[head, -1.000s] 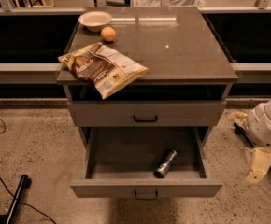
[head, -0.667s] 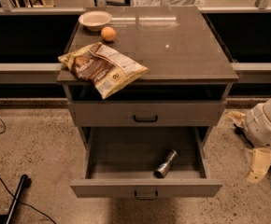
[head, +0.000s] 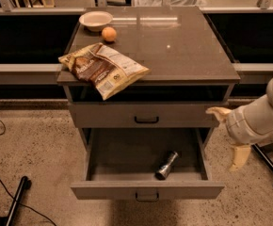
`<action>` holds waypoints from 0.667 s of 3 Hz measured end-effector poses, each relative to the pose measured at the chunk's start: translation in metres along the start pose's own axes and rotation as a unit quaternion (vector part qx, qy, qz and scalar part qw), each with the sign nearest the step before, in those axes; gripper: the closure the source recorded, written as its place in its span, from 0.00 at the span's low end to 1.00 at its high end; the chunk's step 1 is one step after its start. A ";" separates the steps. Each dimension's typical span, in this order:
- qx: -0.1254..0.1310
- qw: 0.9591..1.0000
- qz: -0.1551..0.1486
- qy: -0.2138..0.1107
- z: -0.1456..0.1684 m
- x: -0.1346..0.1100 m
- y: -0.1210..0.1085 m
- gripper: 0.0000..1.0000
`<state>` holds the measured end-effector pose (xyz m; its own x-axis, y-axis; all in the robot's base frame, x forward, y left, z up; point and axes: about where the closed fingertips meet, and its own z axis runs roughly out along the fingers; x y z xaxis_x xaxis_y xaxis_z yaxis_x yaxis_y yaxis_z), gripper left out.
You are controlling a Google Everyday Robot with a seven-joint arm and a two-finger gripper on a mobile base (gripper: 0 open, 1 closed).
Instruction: Pick redbull can from middle drawer and place on counter
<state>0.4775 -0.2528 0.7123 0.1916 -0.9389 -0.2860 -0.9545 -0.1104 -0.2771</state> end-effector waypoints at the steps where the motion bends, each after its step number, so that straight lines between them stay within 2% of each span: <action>1: 0.022 0.997 -0.080 -0.012 0.000 0.001 -0.010 0.00; 2: 0.014 0.993 -0.117 -0.015 -0.001 -0.001 -0.006 0.00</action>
Offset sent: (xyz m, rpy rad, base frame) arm 0.0100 0.0005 0.0031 -0.0050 -0.0907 0.1401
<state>0.4825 -0.2514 0.7149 0.4155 -0.8779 -0.2381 -0.8760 -0.3156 -0.3649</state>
